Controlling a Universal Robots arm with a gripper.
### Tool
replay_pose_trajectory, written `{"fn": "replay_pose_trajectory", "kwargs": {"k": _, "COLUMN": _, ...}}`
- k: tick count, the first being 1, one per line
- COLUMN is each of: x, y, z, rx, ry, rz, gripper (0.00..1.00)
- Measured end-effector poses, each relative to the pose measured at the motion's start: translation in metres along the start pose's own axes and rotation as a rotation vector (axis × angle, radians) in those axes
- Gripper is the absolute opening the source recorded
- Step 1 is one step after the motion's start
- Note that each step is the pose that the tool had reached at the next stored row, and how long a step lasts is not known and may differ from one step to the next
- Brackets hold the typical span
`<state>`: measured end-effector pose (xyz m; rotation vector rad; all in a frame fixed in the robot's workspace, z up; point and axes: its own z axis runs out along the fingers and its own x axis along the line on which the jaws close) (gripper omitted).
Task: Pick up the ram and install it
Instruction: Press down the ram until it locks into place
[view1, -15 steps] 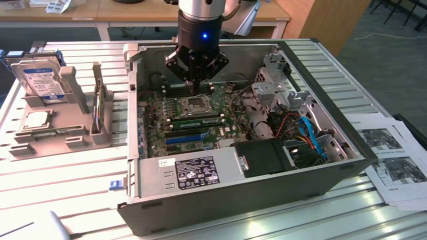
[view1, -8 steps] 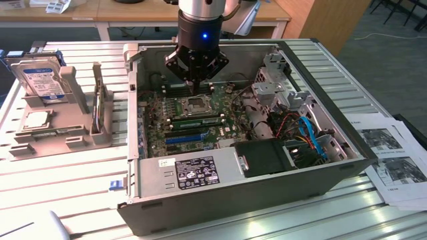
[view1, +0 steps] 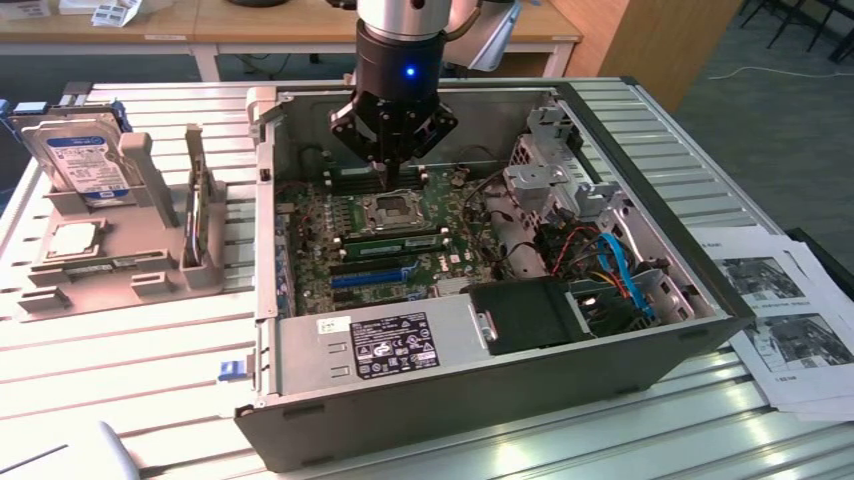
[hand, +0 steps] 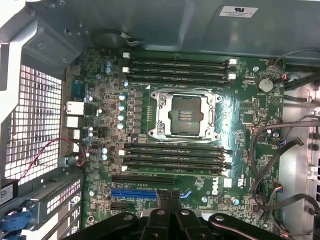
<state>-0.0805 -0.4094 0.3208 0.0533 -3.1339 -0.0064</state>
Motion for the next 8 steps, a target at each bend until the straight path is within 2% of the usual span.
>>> {"fn": "replay_pose_trajectory", "kwargs": {"k": 8, "x": 0.0, "y": 0.0, "z": 0.0001, "rx": 0.0001, "ry": 0.0, "rz": -0.008, "gripper": 0.1}}
